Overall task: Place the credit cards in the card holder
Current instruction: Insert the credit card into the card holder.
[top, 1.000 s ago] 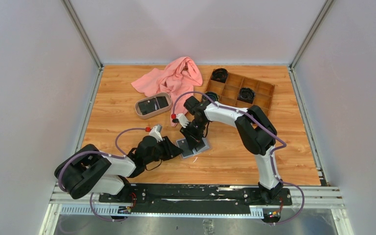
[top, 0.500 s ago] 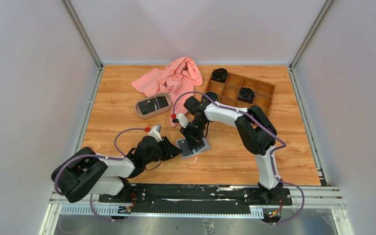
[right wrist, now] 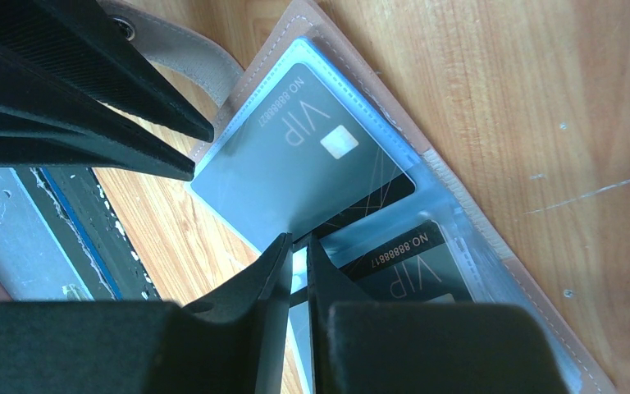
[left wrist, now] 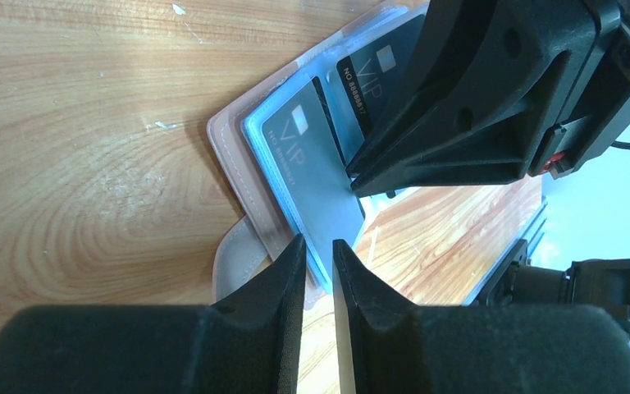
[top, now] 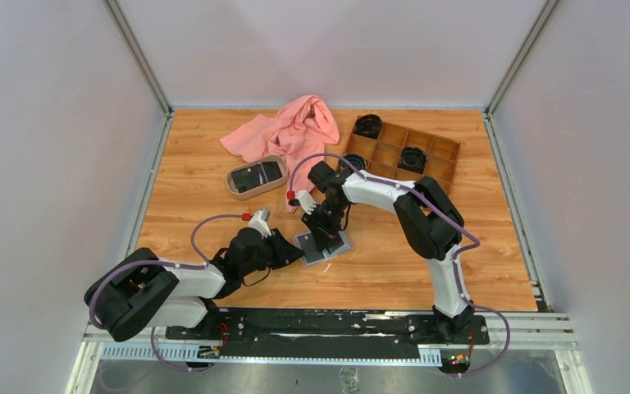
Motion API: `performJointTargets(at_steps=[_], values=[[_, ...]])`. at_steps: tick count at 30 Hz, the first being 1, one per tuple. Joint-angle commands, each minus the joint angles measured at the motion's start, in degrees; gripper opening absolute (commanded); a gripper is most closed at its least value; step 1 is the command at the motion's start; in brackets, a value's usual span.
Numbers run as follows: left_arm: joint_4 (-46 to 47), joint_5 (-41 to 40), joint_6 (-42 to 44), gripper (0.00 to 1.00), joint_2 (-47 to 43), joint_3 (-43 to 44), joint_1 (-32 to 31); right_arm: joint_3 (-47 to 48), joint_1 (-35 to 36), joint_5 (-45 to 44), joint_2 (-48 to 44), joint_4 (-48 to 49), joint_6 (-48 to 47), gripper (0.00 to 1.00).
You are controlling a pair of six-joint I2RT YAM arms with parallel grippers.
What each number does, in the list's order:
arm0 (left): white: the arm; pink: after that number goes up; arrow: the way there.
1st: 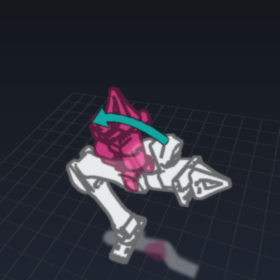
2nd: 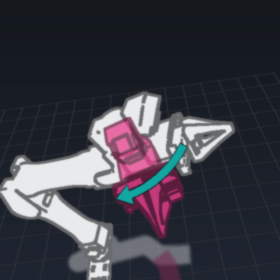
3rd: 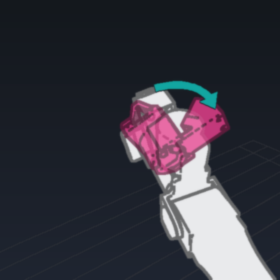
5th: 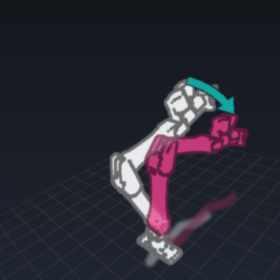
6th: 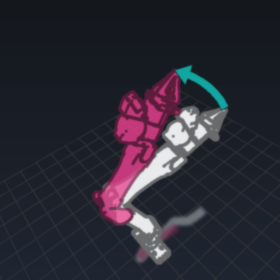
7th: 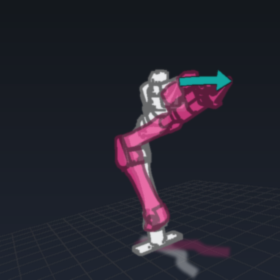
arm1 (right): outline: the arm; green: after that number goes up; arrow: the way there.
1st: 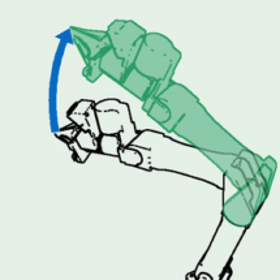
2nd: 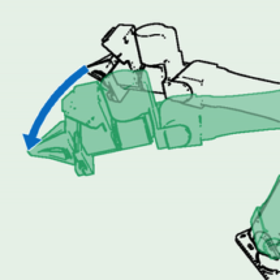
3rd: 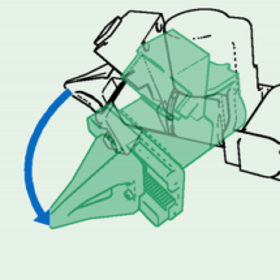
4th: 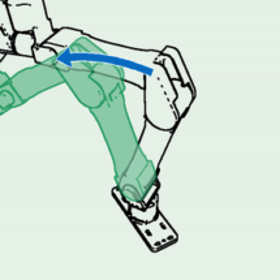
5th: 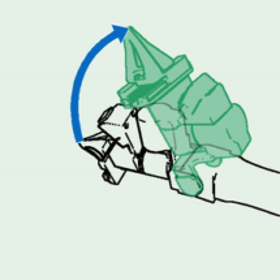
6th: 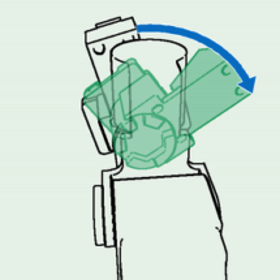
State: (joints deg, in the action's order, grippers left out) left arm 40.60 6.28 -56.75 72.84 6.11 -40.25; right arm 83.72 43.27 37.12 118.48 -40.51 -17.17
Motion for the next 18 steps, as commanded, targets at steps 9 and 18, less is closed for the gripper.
performJointTargets(at_steps=[9, 18], values=[[0.01, 0.13, 0.94, 0.21, 1.31, 1.54, 0.26, 0.21, -0.4, -1.42, 2.02, -2.63, -0.76, 0.16], [0.01, 0.46, 0.68, 0.24, 2.3, 1.91, 0.26, 0.28, -0.46, -1.41, 1.93, -2.64, -0.76, 0.16]])
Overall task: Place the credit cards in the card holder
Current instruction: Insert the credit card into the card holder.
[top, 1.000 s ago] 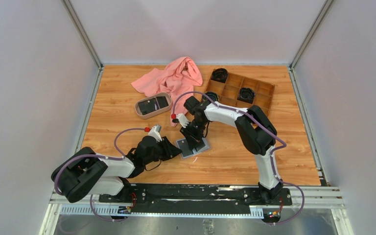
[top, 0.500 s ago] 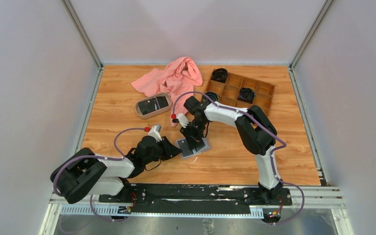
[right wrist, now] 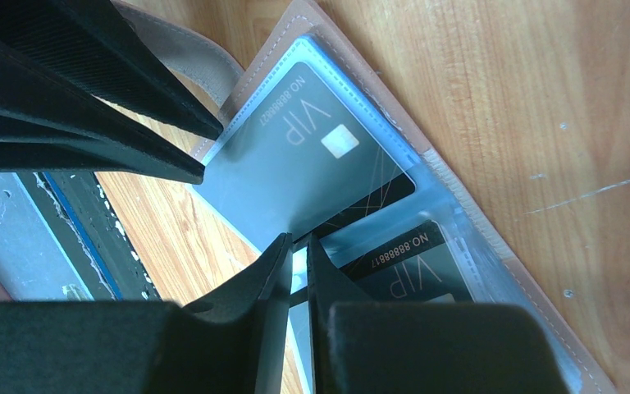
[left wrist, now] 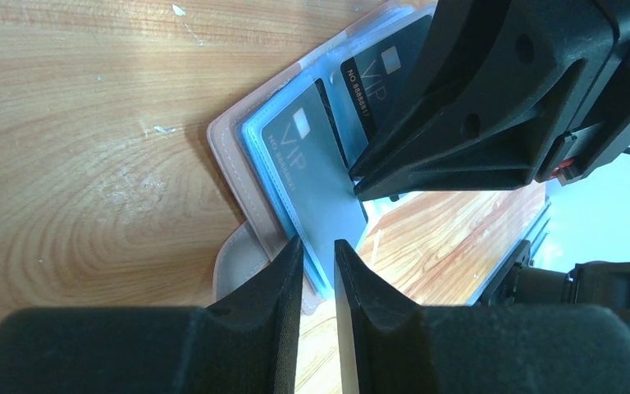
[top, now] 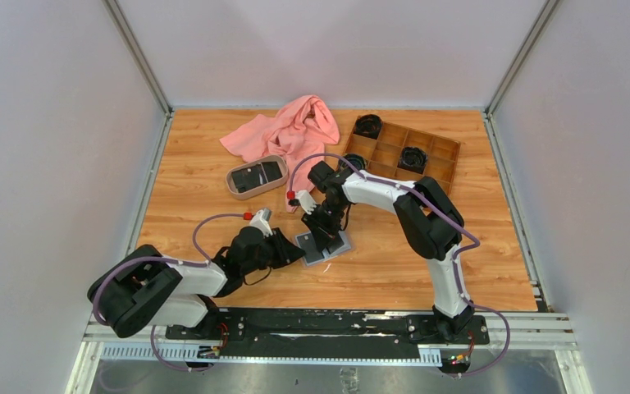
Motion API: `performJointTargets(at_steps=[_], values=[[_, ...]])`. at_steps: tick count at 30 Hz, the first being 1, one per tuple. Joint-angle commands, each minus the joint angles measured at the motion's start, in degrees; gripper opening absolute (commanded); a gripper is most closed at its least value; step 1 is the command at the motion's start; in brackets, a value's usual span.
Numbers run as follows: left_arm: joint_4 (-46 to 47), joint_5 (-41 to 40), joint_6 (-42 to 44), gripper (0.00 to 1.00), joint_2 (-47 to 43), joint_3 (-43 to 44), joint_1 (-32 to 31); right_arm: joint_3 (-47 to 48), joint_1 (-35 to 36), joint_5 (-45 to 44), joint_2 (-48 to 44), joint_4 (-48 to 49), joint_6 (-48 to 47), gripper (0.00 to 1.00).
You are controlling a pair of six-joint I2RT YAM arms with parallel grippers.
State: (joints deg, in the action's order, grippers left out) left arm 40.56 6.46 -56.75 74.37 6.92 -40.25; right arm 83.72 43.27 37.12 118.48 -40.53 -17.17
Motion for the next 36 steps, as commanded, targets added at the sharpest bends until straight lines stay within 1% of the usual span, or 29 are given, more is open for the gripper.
performJointTargets(at_steps=[1, 15, 25, 31, 36], values=[[0.05, 0.25, 0.61, 0.24, 0.73, 1.09, 0.26, 0.3, -0.44, -1.44, 1.93, -2.62, -0.76, 0.16], [1.15, 1.08, -0.25, 0.24, 1.5, 2.02, -0.24, 0.31, -0.44, -0.42, 1.68, -2.79, -1.09, 0.17], [6.06, 2.06, -2.35, 0.24, 4.13, 1.79, -0.44, 0.33, -0.52, 0.6, -0.69, -2.82, -1.85, 0.24], [6.12, 1.79, -2.46, 0.24, 4.01, 2.19, -0.53, 0.23, -0.61, -0.25, -4.22, -3.02, -3.18, 0.28], [6.14, 2.19, -2.32, 0.25, 4.38, 2.98, -0.53, 0.34, -1.2, -1.1, -7.88, -4.14, -5.93, 0.3]])
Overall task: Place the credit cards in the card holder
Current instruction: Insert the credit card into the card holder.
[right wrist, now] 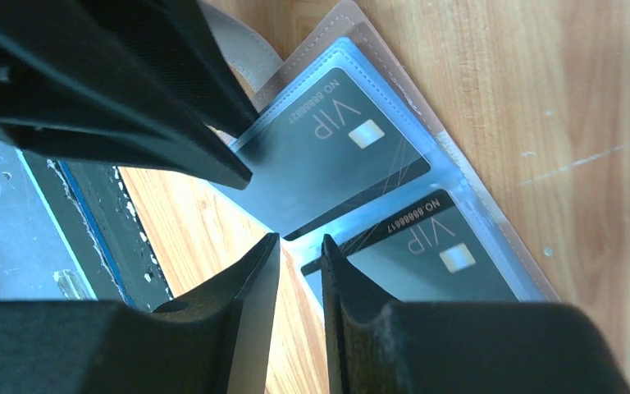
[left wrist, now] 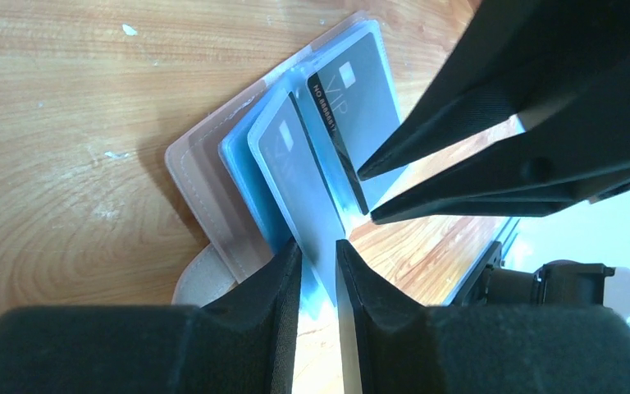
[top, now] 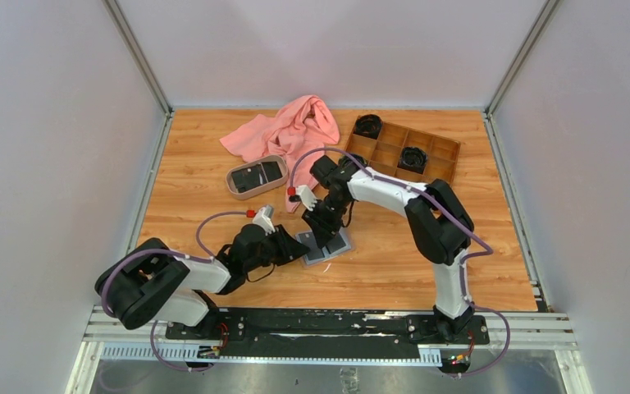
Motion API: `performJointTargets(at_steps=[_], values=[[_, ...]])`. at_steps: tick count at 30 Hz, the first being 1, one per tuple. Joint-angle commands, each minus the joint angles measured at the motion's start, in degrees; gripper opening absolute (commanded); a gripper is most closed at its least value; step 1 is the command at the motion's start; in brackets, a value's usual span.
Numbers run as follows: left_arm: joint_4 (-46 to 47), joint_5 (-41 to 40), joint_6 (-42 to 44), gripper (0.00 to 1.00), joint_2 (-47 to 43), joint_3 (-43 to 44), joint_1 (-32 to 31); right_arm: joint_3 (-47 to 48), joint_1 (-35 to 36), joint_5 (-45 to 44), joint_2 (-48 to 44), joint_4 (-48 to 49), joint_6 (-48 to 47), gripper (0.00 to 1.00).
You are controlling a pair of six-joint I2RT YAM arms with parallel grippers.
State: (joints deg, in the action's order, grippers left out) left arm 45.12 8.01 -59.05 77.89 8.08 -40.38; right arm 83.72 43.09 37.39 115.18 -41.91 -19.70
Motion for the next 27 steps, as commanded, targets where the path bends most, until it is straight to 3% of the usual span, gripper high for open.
performJointTargets(at_steps=[1, 12, 17, 27], values=[[1.57, 0.91, 0.13, 0.25, 1.07, 2.19, -0.4, 0.28, -1.28, -1.55, -5.56, -2.88, -3.91, 0.3], [1.55, 3.08, 1.23, 0.3, 5.67, 8.77, -2.32, -1.09, -9.09, 4.17, -16.19, -6.84, -12.57, 0.28], [1.55, 4.34, 2.27, 0.38, 11.73, 13.61, -3.65, -2.78, -15.79, 9.63, -21.49, -6.89, -13.38, 0.28], [-2.16, 6.95, 6.12, 0.42, 18.6, 22.22, -4.53, -5.36, -23.52, 16.4, -30.71, -6.72, -15.23, 0.27]])
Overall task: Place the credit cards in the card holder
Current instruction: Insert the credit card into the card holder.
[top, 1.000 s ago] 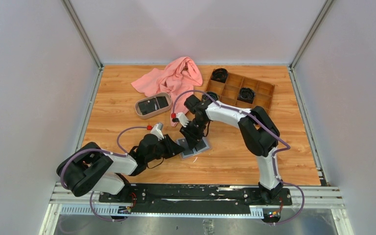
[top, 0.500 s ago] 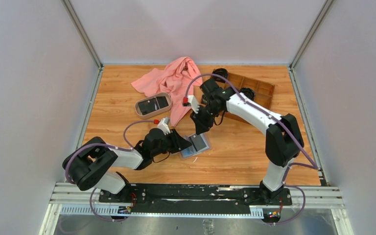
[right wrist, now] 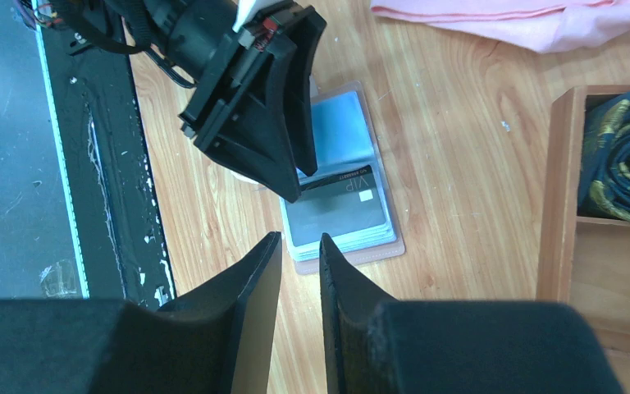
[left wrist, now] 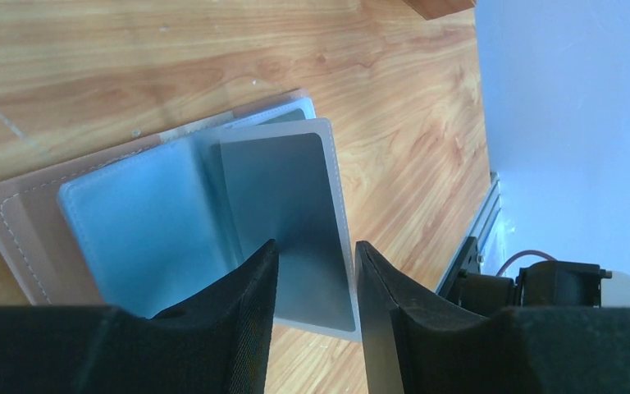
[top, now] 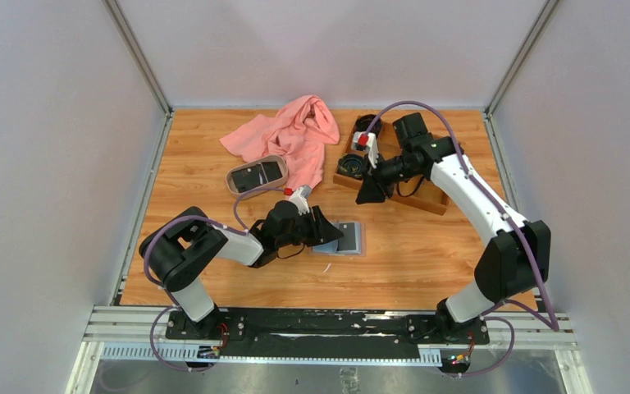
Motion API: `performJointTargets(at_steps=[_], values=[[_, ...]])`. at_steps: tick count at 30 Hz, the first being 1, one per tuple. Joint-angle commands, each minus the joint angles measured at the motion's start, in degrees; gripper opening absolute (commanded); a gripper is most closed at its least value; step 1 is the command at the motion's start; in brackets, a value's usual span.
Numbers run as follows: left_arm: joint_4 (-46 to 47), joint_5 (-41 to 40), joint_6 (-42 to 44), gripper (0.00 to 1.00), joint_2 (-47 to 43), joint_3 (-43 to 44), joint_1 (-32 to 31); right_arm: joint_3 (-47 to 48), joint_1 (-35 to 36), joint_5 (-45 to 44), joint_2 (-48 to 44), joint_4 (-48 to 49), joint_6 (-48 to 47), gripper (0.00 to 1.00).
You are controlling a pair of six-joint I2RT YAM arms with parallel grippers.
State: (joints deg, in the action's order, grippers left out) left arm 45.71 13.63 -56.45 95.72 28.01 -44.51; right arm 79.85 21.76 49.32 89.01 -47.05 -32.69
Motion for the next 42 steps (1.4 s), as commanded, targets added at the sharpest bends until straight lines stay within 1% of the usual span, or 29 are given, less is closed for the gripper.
performJointTargets(at_steps=[1, 4, 8, 10, 14, 17, 22, 26, 30, 33, 35, 36, 42], values=[[-2.96, 1.77, 3.8, 0.42, 0.75, 2.67, -0.4, -1.8, -2.75, 4.77, -5.8, -1.49, -2.41, 0.27], [-3.52, 3.54, 4.4, 0.43, 1.1, 4.23, -0.48, -2.85, -3.74, 5.16, -8.74, -1.14, -2.67, 0.28], [-3.77, 5.12, 4.82, 0.47, 1.23, 5.38, -0.95, -4.91, -4.0, 5.22, -12.05, -1.05, -2.25, 0.29], [-3.88, 5.89, 4.94, 0.48, 1.75, 5.84, -1.46, -6.64, -4.0, 4.98, -13.58, -0.39, -2.19, 0.31], [-3.88, 7.12, 4.86, 0.48, 3.82, 6.61, -2.06, -9.01, -4.5, 5.19, -15.86, 1.3, -1.84, 0.33], [-4.19, 7.19, 5.57, 0.46, 4.85, 7.09, -2.07, -9.76, -4.79, 7.08, -17.85, 1.72, -1.99, 0.33], [-7.78, 8.04, 7.8, 0.42, 6.54, 9.98, -1.99, -12.35, -4.8, 10.78, -22.79, 3.76, -3.84, 0.34], [-8.66, 8.69, 9.06, 0.37, 8.57, 11.33, -1.94, -16.34, -4.82, 16.37, -24.83, 5.19, -8.96, 0.35], [-8.8, 8.62, 10.28, 0.34, 8.45, 11.34, -1.68, -21.03, -4.8, 21.45, -24.07, 7.47, -11.32, 0.37], [-8.8, 8.48, 11.2, 0.33, 6.86, 10.94, -1.33, -22.95, -4.31, 22.65, -21.55, 9.52, -11.01, 0.36], [-8.78, 8.42, 11.87, 0.33, 5.76, 10.61, -1.07, -23.06, -3.49, 21.19, -19.41, 10.61, -10.03, 0.35], [-8.75, 8.38, 12.19, 0.33, 5.18, 10.46, -0.96, -23.09, -3.05, 20.08, -18.47, 11.8, -8.58, 0.33], [-8.8, 9.27, 13.8, 0.33, 3.03, 9.85, 0.22, -22.92, -1.65, 10.01, -12.47, 20.82, 3.37, 0.22]])
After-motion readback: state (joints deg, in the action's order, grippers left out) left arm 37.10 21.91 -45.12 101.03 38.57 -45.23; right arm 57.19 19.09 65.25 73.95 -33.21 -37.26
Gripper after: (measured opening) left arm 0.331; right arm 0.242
